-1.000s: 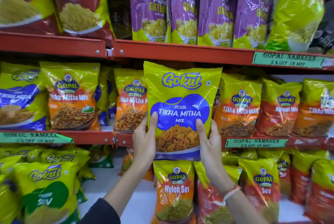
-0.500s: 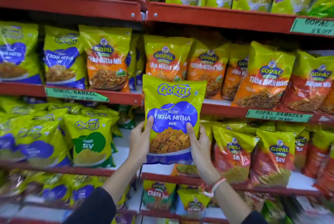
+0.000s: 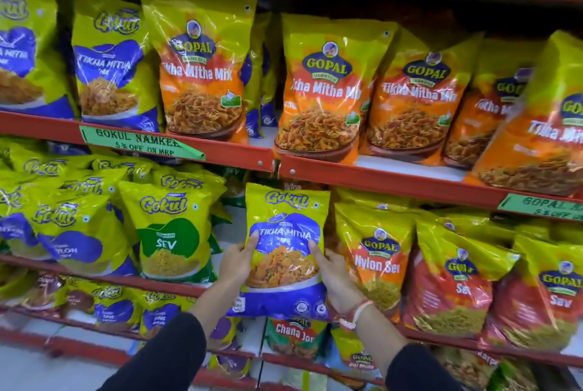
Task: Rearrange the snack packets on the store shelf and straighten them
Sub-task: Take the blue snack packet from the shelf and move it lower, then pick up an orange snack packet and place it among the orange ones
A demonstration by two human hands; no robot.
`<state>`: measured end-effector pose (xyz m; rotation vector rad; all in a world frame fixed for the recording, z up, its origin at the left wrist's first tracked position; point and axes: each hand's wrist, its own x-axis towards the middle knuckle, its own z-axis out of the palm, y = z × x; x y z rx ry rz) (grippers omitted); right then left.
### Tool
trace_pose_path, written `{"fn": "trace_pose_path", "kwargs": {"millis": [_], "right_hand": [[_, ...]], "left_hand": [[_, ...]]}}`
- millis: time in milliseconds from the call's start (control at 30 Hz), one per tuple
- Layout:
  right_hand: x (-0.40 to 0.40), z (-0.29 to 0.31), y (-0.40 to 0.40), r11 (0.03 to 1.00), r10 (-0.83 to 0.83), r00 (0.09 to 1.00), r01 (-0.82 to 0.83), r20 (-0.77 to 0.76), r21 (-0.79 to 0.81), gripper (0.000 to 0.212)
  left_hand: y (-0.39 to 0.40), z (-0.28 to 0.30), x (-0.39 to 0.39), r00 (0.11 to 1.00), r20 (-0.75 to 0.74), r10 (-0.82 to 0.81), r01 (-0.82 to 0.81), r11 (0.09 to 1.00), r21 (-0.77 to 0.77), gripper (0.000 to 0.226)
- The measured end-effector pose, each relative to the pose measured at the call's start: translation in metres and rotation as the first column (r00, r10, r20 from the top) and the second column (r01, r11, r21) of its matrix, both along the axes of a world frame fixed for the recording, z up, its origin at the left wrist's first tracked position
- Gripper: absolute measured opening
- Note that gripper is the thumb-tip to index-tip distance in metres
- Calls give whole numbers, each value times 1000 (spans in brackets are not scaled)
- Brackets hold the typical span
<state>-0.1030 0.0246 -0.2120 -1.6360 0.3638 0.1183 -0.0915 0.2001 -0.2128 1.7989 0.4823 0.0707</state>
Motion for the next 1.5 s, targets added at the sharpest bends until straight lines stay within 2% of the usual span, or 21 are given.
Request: {"fn": "trace_pose_path", "kwargs": {"millis": [100, 167, 233, 267, 333, 367, 400, 433, 467, 500, 600, 633, 700, 800, 900, 1033, 1167, 1233, 1300, 1433, 1500], "right_hand": [[41, -54, 0, 1000, -22, 997, 23, -74, 14, 92], [68, -99, -5, 999, -36, 990, 35, -139, -6, 100], [92, -149, -12, 1000, -23, 973, 22, -232, -5, 91], [99, -172, -22, 1000, -13, 966, 13, -258, -3, 94], [126, -252, -40, 1000, -7, 957, 12, -288, 17, 120], [132, -266, -43, 998, 39, 947, -21, -318, 61, 130], [131, -260, -47, 994, 83, 937, -55, -340, 92, 126], [127, -230, -38, 994, 81, 926, -50, -369, 92, 108], [132, -241, -43, 998, 55, 899, -43, -434, 37, 78], [127, -223, -40, 999, 28, 903, -18, -429, 28, 52], [97, -148, -25, 996, 24, 901, -61, -433, -71, 30], [93, -116, -15, 983, 13, 927, -80, -375, -163, 16], [84, -42, 12, 912, 24, 976, -110, -215, -396, 9], [77, 33, 45, 891, 183, 982, -186, -48, -414, 42], [70, 85, 70, 910, 279, 951, -218, 132, -352, 36], [63, 160, 105, 940, 313, 848, -213, 427, -265, 29], [75, 202, 127, 979, 198, 780, -131, 593, -154, 36], [85, 214, 135, 985, 169, 771, -111, 614, -132, 50], [99, 219, 142, 982, 187, 774, -121, 605, -148, 69], [126, 223, 152, 964, 259, 814, -187, 520, -188, 96], [138, 219, 153, 957, 290, 825, -237, 485, -168, 85]], "left_hand": [[8, -32, 32, 992, -129, 9, -14, 999, -36, 51], [13, -58, 51, 979, -201, -3, -29, 988, -154, 44], [15, -79, 67, 964, -267, -1, -58, 975, -213, 51], [17, -94, 76, 956, -295, -7, -62, 973, -223, 58], [22, -120, 92, 938, -344, -40, -50, 967, -250, 69], [26, -139, 103, 933, -355, -53, -49, 961, -273, 72], [27, -143, 108, 928, -364, -76, -40, 953, -302, 71], [28, -143, 111, 920, -379, -98, -36, 943, -331, 66], [26, -129, 108, 913, -392, -117, -31, 936, -351, 60], [26, -121, 105, 905, -399, -147, -3, 937, -350, 55], [25, -82, 95, 893, -381, -239, 125, 946, -300, 30], [26, -67, 91, 892, -365, -266, 182, 952, -247, 20], [33, -37, 87, 880, -317, -353, 336, 936, -109, 20], [54, 17, 76, 846, -167, -507, 512, 859, -13, 26], [79, 81, 61, 826, 69, -559, 563, 824, -68, 25], [123, 155, 57, 835, 391, -387, 467, 874, -132, 24], [154, 194, 74, 791, 606, -85, 259, 944, -206, 17], [161, 200, 87, 759, 648, 63, 100, 972, -212, 16], [161, 203, 98, 760, 640, 111, -3, 986, -167, 33], [155, 203, 112, 798, 596, 96, 6, 986, -166, 56], [152, 203, 115, 817, 571, 85, 48, 975, -215, 56]]}}
